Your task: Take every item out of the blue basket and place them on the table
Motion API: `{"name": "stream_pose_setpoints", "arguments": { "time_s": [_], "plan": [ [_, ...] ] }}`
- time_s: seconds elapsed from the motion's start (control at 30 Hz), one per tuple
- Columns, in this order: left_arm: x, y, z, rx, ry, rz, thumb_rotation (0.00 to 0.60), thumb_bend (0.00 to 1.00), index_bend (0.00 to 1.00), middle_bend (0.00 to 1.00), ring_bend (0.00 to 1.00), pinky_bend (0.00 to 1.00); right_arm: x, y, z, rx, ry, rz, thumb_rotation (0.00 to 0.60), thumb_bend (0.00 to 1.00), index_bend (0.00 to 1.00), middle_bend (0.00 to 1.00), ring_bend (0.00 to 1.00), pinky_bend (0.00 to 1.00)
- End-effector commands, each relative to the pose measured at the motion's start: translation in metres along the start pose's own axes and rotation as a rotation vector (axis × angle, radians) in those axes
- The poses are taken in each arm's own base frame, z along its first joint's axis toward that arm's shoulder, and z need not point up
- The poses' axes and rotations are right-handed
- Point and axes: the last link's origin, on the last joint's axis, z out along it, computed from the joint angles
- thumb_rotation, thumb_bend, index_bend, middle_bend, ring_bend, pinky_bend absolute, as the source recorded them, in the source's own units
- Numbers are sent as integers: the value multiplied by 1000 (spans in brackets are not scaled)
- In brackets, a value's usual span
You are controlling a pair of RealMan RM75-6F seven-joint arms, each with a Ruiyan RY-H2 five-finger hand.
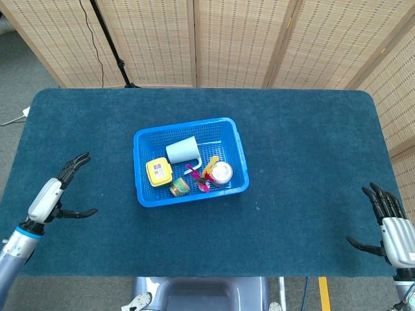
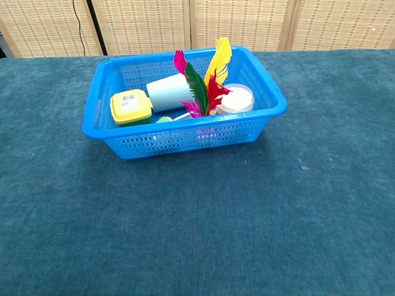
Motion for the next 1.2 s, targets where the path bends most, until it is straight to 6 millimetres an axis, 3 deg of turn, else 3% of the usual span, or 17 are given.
{"name": "stream_pose_setpoints", "arguments": {
  "time_s": [0.03, 0.23, 0.53, 1.2],
  "plan": [
    [-22, 11, 51, 26, -41, -47, 600, 57, 0, 0, 0, 0, -1, 2, 3, -12, -4, -1, 600, 0, 0, 0, 0, 0],
    [-58, 23, 94, 66, -139, -72, 600, 57, 0, 0, 0, 0, 1, 6, 6, -25, 1, 7, 600, 0, 0, 0, 0, 0],
    [-98, 49, 137, 92, -215, -124, 600, 58, 0, 0, 0, 0, 3, 8, 7, -31, -1, 22, 600, 0, 0, 0, 0, 0],
    [-169, 89, 193, 101, -248, -114, 600, 65, 0, 0, 0, 31, 13, 17, 10, -50, 18, 62, 600, 0, 0, 0, 0, 0]
  ]
}}
